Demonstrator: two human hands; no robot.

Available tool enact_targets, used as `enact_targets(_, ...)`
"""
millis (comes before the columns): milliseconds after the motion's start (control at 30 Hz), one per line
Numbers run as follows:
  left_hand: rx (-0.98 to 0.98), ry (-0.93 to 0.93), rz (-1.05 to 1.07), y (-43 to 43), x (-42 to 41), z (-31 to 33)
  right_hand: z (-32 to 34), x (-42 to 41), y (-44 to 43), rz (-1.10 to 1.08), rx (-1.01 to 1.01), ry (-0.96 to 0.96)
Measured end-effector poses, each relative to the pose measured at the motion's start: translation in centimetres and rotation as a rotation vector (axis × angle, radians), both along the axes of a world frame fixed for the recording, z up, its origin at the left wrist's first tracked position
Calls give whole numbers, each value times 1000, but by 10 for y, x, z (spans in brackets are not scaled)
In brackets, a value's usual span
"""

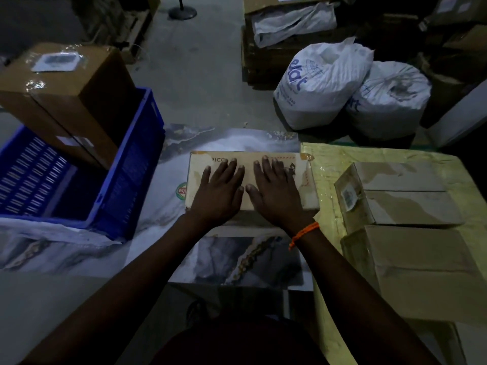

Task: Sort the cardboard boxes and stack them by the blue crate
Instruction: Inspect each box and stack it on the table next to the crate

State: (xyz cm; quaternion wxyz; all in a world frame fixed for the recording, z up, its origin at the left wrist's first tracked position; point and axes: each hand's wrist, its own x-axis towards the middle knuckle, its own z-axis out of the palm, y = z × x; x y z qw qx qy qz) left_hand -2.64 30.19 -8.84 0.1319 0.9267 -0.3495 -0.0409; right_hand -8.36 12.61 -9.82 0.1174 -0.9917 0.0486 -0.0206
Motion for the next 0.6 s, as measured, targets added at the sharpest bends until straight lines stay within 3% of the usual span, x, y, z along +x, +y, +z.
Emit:
enact_targets(400,87,-30,-28,0,2,-11,0,0,-2,51,-34,65)
enact_targets(600,175,32,83,28,23,-4,-1,-4,-48,-13,-85,155)
